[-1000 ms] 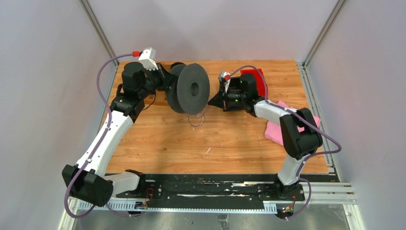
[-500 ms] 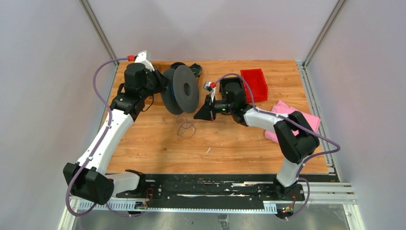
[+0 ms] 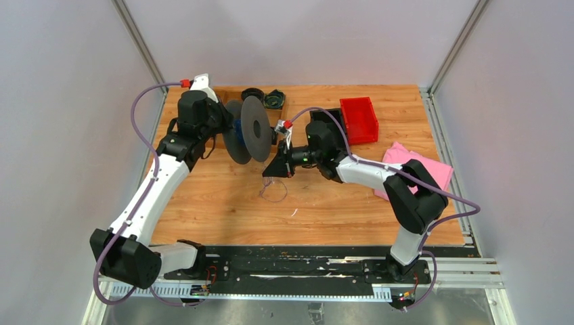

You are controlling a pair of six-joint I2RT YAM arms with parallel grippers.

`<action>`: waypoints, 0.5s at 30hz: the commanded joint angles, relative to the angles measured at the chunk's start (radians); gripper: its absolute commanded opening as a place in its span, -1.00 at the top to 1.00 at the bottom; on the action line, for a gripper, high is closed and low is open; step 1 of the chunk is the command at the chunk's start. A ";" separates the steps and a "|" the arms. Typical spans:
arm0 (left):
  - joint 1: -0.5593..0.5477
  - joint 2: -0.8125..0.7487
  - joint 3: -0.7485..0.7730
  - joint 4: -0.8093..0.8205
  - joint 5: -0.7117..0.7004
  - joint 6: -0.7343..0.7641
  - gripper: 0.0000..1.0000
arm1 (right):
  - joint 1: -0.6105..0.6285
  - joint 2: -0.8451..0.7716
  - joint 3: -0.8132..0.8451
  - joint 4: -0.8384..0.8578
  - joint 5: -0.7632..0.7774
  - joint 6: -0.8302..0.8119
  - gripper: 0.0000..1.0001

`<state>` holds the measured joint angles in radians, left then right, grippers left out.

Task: Wrap the cables
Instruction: Wrap the cable around the cable reel.

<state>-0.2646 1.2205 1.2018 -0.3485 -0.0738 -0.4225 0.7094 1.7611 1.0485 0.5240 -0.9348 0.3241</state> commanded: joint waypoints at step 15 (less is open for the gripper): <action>-0.064 -0.037 -0.040 0.230 -0.190 0.193 0.99 | 0.033 -0.082 0.185 -0.201 -0.128 0.125 0.92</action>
<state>-0.3134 1.2182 1.1675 -0.2546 -0.1787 -0.3122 0.7200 1.7435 1.1599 0.4049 -0.9798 0.4458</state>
